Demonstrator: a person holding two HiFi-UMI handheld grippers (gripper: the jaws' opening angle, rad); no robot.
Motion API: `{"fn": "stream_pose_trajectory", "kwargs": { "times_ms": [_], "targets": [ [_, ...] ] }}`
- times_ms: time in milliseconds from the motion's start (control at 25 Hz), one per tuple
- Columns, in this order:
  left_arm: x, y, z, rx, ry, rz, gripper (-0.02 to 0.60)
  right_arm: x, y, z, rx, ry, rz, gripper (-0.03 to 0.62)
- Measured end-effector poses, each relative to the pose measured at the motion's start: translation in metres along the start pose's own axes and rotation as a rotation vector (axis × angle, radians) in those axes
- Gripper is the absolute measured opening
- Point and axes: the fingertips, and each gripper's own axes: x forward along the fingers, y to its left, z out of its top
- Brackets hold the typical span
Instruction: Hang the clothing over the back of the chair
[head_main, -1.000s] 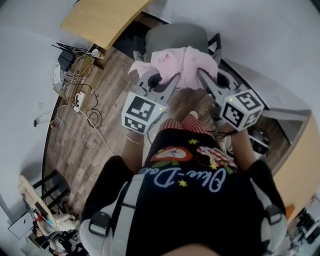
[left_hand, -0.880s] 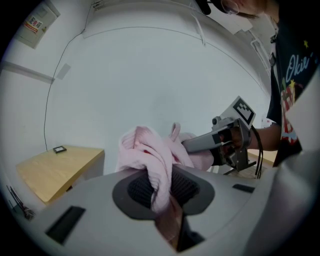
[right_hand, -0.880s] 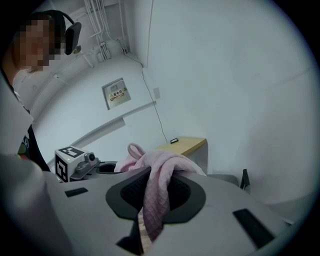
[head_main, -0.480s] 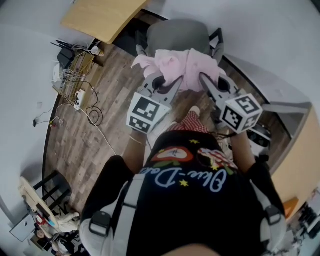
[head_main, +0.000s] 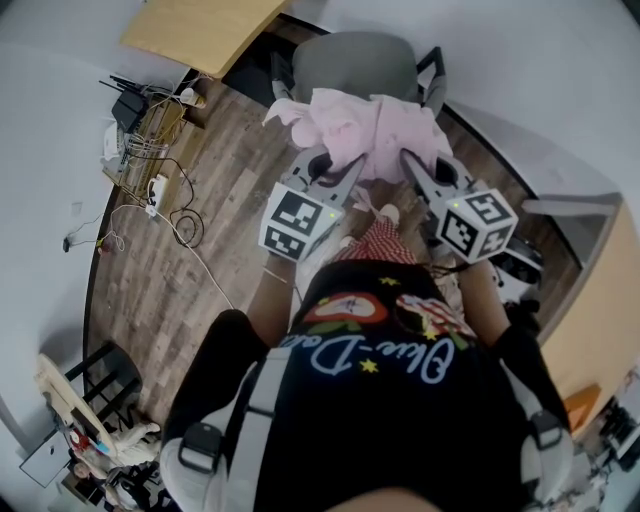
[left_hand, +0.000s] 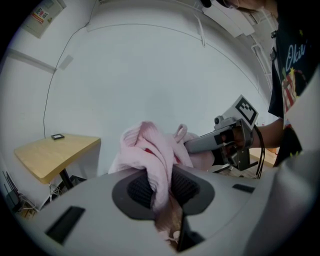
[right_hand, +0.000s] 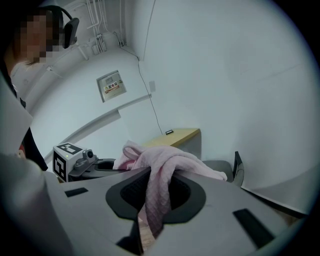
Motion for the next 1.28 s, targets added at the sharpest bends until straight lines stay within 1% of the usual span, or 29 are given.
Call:
{"fn": "stream_pose_trajectory", "kwargs": {
  "times_ms": [320, 520, 640, 920, 1120, 1280],
  "targets": [
    [-0.001, -0.005, -0.023, -0.071, -0.001, -0.013, 0.071, -0.004, -0.006, -0.028, 0.005, 0.031, -0.055, 0.052],
    [0.001, -0.009, -0.041, -0.109, 0.017, -0.01, 0.071, -0.005, -0.011, -0.046, 0.013, 0.05, -0.083, 0.052],
    [0.0, -0.01, -0.051, -0.132, 0.046, -0.009, 0.071, -0.002, -0.012, -0.054, 0.018, 0.058, -0.09, 0.052],
    [0.0, -0.008, -0.064, -0.166, 0.062, 0.038, 0.075, 0.0, -0.016, -0.066, 0.016, 0.084, -0.121, 0.055],
    [0.001, -0.006, -0.072, -0.169, 0.074, 0.064, 0.087, 0.0, -0.02, -0.075, 0.007, 0.116, -0.152, 0.077],
    [-0.002, -0.005, -0.081, -0.176, 0.104, 0.082, 0.106, -0.003, -0.022, -0.084, 0.004, 0.142, -0.166, 0.101]
  ]
}}
